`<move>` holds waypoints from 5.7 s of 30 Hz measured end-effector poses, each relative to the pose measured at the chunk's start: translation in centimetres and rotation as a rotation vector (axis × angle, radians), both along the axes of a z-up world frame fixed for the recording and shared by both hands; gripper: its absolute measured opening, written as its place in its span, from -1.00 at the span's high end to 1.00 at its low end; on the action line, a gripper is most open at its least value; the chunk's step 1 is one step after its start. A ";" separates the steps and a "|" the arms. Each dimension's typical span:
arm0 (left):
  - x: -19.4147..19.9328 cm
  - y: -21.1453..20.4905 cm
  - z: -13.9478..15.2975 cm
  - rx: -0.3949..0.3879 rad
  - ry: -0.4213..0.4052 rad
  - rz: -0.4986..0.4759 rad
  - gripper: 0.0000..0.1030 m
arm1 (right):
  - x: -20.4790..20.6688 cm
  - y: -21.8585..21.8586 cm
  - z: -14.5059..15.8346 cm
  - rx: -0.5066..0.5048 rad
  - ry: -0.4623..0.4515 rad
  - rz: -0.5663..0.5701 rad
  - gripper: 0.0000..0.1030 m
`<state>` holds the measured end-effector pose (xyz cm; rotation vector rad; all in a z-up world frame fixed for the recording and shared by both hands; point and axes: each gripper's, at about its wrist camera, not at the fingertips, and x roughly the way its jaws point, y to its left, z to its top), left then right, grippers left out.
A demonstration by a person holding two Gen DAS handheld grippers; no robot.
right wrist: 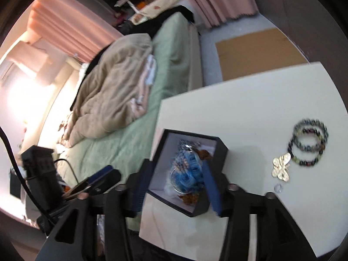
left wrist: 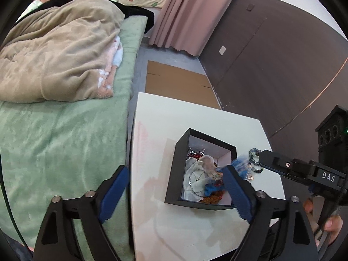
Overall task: Organize jewelry
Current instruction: 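Lower the blue flower earring into the box and open the right gripper, then move the left gripper to the gold butterfly pendant and grasp it, then carry the butterfly toward the box with left gripper while right gripper grasps dark bead bracelet, then open the left gripper over the box while right gripper lowers the dark bracelet into it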
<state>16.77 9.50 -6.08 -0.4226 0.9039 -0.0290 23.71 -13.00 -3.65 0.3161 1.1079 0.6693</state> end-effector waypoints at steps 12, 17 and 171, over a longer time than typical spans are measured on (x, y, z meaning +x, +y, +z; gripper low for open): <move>1.1 -2.9 0.1 0.009 0.001 -0.053 -0.76 | 0.6 -5.3 0.4 -0.005 -0.001 -0.091 -0.46; 1.9 -5.0 0.2 0.019 0.006 -0.091 -0.76 | 0.7 -7.9 0.5 -0.015 -0.005 -0.126 -0.46; 2.8 -7.6 0.5 0.006 0.050 -0.127 -0.44 | 0.8 -10.0 0.8 0.020 -0.009 -0.116 -0.24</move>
